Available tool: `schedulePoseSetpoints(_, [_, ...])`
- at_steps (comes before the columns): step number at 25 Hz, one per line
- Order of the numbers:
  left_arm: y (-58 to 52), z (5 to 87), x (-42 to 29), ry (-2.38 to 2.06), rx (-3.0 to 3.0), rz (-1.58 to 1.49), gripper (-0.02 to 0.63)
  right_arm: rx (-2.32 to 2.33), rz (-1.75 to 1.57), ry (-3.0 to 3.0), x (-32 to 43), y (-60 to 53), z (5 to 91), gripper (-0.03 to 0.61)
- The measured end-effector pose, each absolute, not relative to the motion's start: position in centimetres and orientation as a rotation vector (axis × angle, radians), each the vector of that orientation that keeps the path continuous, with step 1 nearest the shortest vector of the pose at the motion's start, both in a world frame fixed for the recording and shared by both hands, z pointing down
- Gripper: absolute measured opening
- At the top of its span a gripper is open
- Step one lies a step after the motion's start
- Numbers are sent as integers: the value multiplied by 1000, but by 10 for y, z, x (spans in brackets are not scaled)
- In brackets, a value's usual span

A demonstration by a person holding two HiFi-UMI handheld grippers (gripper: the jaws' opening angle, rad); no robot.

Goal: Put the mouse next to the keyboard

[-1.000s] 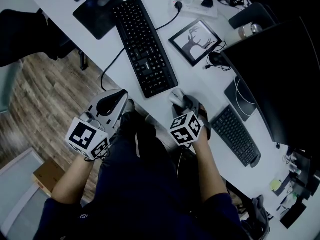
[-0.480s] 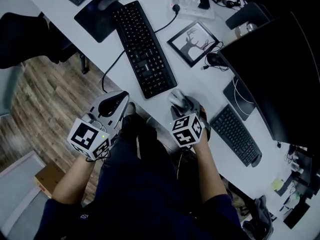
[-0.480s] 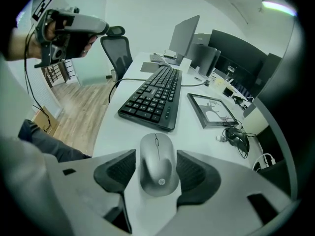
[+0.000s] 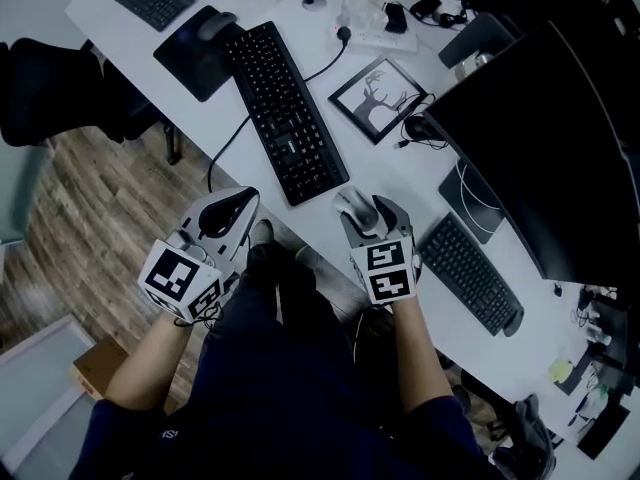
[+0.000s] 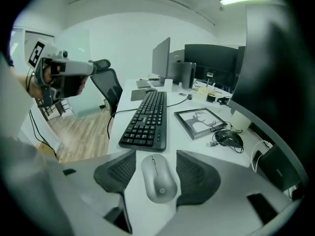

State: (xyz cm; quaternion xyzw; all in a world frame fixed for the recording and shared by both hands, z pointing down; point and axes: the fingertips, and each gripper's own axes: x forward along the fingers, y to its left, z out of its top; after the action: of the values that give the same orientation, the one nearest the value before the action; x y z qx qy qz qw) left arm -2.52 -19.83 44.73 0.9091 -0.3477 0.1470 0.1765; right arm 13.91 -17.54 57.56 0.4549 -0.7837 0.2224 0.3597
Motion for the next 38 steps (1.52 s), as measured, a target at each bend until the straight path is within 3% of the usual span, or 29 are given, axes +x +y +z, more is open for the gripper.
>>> schedulePoseSetpoints(21, [-207, 418, -22, -1008, 2630, 394, 38, 1372, 609, -2262, 137, -194, 486, 209])
schedulePoseSetpoints(38, [-210, 397, -18, -1018, 2670, 363, 38, 1460, 535, -2332, 139, -198, 438, 98])
